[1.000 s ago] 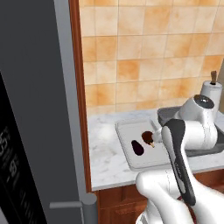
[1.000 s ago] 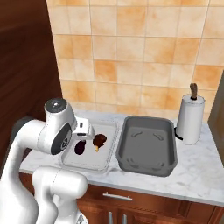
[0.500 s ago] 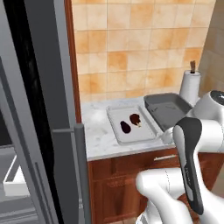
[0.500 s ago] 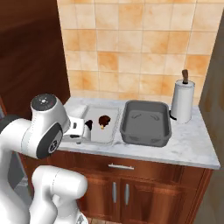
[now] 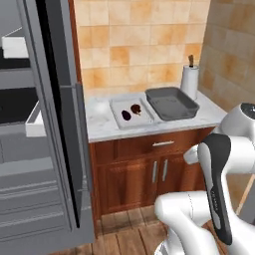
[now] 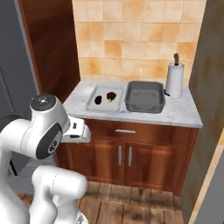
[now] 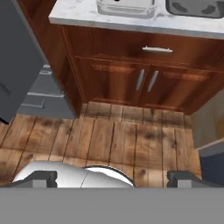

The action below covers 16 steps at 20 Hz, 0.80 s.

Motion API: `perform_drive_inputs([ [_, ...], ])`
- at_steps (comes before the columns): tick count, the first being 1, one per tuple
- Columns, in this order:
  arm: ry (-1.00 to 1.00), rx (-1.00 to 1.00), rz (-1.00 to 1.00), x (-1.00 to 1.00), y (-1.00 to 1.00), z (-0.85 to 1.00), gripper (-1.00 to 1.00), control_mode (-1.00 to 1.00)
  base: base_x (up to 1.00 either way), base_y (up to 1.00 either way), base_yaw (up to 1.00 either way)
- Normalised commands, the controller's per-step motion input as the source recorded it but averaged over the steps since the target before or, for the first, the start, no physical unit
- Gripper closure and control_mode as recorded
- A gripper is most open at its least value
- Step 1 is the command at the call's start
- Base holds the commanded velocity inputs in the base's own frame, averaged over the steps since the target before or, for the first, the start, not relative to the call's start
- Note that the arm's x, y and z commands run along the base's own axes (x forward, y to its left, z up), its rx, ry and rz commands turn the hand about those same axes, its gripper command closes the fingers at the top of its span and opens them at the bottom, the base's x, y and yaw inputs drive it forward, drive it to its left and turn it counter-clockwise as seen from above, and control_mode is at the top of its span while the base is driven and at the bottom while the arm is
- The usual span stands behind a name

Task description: Place one eggplant and one steak in each tupperware on the nearby counter, to pack two identical lunches.

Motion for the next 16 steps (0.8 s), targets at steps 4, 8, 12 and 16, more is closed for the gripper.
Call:
perform_drive_inputs([
  [4,0.00,0.00,0.00,0.00,0.00,0.00,-1.00,1.00,-1.00,0.08,-0.01],
  [8,0.00,0.00,0.00,0.00,0.00,0.00,-1.00,1.00,-0.73,0.64,0.00],
  [12,0.00,0.00,0.00,0.00,0.00,0.00,-1.00,1.00,-0.54,1.00,0.00],
  [16,0.00,0.00,0.00,0.00,0.00,0.00,-1.00,1.00,-0.26,1.00,0.00],
])
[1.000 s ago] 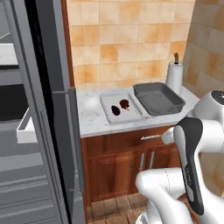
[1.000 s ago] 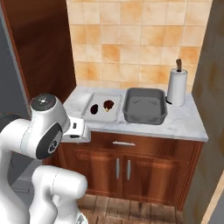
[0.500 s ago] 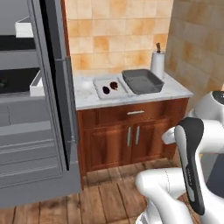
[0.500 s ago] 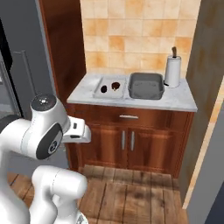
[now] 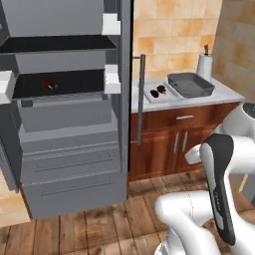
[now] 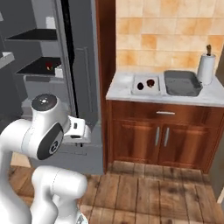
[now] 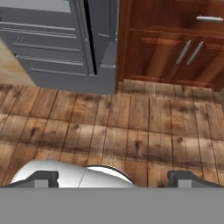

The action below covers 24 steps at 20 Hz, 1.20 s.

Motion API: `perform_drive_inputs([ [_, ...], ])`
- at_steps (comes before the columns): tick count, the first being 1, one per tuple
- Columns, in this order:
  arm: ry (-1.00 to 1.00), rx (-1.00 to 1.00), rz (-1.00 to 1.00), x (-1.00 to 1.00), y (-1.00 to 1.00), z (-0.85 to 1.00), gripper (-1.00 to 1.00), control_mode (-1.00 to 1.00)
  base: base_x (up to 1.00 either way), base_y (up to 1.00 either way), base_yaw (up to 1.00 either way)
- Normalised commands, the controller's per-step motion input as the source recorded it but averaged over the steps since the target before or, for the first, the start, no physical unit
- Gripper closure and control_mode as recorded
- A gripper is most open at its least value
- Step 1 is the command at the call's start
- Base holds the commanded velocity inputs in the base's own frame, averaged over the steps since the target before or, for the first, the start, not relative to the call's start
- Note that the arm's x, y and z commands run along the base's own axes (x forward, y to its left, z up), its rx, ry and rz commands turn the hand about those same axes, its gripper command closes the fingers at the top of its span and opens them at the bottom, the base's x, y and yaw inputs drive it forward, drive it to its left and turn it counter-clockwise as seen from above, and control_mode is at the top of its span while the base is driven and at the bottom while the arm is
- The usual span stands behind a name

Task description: Place one eggplant and one steak in each tupperware on the nearby counter, to pack two identical lunches.

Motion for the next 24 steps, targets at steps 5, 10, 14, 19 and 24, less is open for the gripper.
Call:
perform_drive_inputs([
  [5,0.00,0.00,0.00,0.00,0.00,0.00,-1.00,1.00,-0.05,1.00,0.00],
  [10,0.00,0.00,0.00,0.00,0.00,0.00,-1.00,1.00,0.00,1.00,-0.01],
  [14,0.00,0.00,0.00,0.00,0.00,0.00,-1.00,1.00,0.06,0.84,0.00],
  [19,0.00,0.00,0.00,0.00,0.00,0.00,-1.00,1.00,0.48,0.05,0.00],
  [24,0.00,0.00,0.00,0.00,0.00,0.00,-1.00,1.00,0.61,-0.67,0.01],
])
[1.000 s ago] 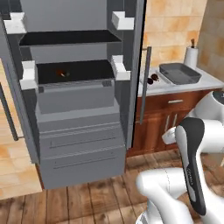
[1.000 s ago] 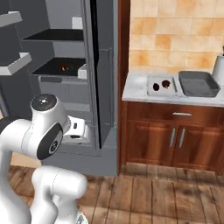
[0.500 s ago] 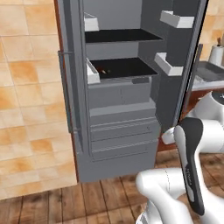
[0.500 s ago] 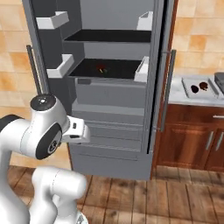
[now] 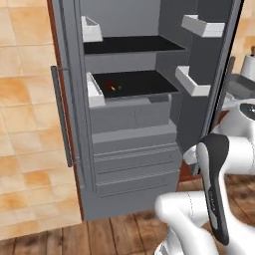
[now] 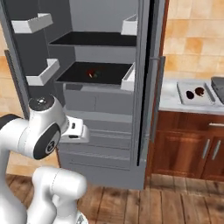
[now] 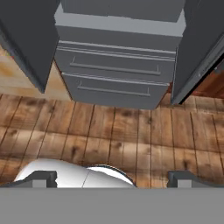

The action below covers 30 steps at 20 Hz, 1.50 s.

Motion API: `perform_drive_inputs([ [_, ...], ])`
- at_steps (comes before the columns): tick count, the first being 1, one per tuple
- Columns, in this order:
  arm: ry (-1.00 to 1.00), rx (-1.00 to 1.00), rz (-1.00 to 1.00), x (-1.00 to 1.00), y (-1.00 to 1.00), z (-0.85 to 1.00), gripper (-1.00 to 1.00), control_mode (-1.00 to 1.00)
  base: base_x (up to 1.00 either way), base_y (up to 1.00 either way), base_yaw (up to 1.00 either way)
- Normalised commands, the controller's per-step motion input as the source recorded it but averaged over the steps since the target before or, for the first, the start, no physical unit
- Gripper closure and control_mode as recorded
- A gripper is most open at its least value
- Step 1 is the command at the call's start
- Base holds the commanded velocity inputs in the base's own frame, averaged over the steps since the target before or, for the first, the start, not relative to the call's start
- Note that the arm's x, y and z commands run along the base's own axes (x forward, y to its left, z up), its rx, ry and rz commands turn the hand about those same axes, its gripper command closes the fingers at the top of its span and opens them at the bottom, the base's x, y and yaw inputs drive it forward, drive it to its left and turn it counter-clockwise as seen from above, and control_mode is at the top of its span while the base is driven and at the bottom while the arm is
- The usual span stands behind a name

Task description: Place one eggplant and one steak in each tupperware on the nearby counter, to pack two identical lunches.

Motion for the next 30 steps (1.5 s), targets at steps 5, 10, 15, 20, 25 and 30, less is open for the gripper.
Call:
perform_drive_inputs([
  [5,0.00,0.00,0.00,0.00,0.00,0.00,-1.00,1.00,0.51,-0.02,0.01],
  [10,0.00,0.00,0.00,0.00,0.00,0.00,-1.00,1.00,0.60,0.77,0.00],
  [15,0.00,0.00,0.00,0.00,0.00,0.00,-1.00,1.00,0.49,-0.10,0.00],
  [20,0.00,0.00,0.00,0.00,0.00,0.00,-1.00,1.00,0.39,-0.26,0.00],
  [25,0.00,0.00,0.00,0.00,0.00,0.00,-1.00,1.00,0.71,-0.02,0.00],
  [30,0.00,0.00,0.00,0.00,0.00,0.00,-1.00,1.00,0.84,-0.06,0.00],
])
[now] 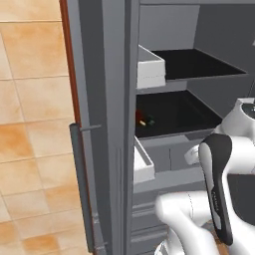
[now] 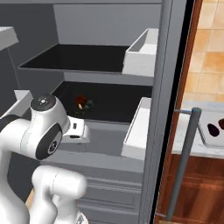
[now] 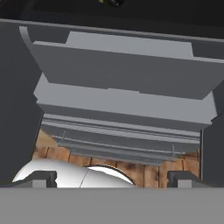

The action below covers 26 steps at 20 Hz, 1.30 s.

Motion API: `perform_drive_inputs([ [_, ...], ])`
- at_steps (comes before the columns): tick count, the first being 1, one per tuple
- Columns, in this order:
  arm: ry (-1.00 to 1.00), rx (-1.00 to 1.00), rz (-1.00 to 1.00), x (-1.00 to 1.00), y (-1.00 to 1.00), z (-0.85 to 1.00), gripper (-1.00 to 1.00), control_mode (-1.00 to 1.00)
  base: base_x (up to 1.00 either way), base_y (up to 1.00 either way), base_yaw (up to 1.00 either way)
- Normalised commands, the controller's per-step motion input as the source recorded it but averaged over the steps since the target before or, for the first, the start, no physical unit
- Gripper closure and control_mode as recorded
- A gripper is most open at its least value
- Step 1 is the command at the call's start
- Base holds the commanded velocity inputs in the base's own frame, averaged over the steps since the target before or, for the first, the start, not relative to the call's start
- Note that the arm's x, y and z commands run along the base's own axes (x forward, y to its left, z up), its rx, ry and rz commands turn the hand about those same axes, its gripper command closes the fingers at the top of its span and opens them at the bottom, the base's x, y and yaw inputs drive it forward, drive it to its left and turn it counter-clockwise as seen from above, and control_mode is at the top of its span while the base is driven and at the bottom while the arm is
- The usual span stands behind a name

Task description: Place one eggplant and one steak in each tupperware on the nearby counter, to pack two identical lunches.

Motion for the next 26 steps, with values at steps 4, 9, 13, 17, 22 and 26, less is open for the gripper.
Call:
perform_drive_inputs([
  [4,0.00,0.00,0.00,0.00,0.00,0.00,-1.00,1.00,0.56,0.00,0.00],
  [9,0.00,0.00,0.02,0.22,0.19,-0.08,-1.00,-1.00,0.00,0.00,0.00],
  [13,-0.04,0.03,0.06,0.40,0.09,0.01,-1.00,-1.00,0.00,0.00,0.00],
  [17,0.00,0.09,0.01,0.63,0.40,0.18,-1.00,-1.00,0.00,0.00,0.00],
  [22,0.00,0.06,0.00,0.71,0.34,0.16,-1.00,-1.00,0.00,0.00,0.00],
  [26,0.00,0.00,0.00,0.80,0.15,0.00,-1.00,-1.00,0.00,0.00,0.00],
])
